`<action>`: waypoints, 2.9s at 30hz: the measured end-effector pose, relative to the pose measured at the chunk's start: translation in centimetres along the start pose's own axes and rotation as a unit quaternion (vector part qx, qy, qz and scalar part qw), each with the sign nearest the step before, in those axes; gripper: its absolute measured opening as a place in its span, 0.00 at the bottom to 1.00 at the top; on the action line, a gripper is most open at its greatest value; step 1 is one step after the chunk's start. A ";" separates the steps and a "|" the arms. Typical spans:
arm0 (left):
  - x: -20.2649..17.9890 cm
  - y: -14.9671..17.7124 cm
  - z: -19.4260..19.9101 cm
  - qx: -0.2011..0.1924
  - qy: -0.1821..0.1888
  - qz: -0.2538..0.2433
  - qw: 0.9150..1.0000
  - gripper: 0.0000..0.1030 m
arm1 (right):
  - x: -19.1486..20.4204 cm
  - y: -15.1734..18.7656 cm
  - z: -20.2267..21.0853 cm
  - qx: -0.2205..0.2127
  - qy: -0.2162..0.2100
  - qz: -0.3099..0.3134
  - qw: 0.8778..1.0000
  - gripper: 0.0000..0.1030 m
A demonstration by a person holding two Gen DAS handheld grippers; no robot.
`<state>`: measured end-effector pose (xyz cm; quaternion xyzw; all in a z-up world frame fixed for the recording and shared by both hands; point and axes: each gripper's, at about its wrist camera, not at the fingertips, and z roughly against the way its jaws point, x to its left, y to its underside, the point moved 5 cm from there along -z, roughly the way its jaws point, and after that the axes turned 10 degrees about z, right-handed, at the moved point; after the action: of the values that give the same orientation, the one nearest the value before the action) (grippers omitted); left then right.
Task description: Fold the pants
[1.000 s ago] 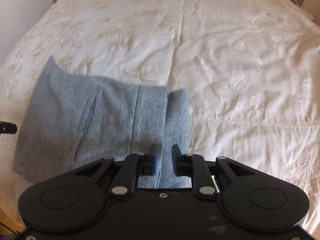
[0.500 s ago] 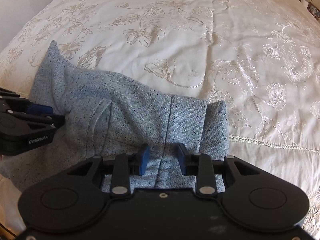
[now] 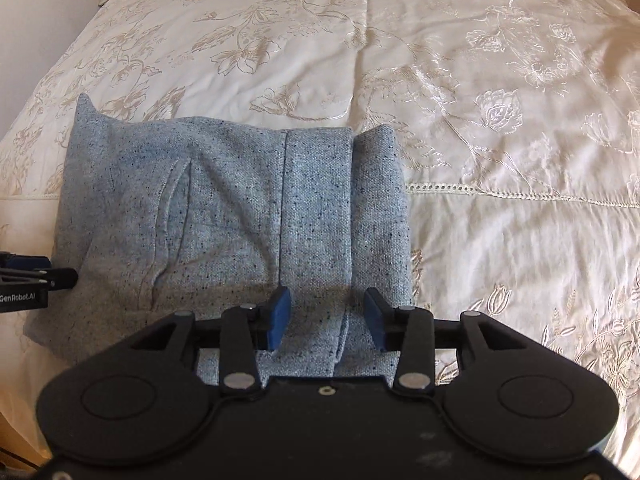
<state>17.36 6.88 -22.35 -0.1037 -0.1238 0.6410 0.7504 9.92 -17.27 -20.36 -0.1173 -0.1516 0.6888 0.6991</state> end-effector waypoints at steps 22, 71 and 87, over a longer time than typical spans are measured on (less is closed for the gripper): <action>3.0 -3.1 -1.8 -0.004 0.046 0.031 0.998 0.59 | -4.6 -1.9 -2.0 -0.016 -0.044 -0.018 0.999 0.51; 18.7 -16.8 2.7 -0.113 -0.029 0.182 0.976 0.28 | 12.7 -27.0 -1.9 -0.122 -0.075 0.040 0.989 0.20; 16.4 -10.1 8.4 -0.079 -0.044 0.254 0.963 0.27 | 17.7 -21.6 7.0 -0.146 -0.045 0.094 0.984 0.28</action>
<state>26.56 21.43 -10.33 -0.1626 -0.1763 0.8026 0.5462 27.41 -0.39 -4.96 -0.2012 -0.2700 0.7265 0.5990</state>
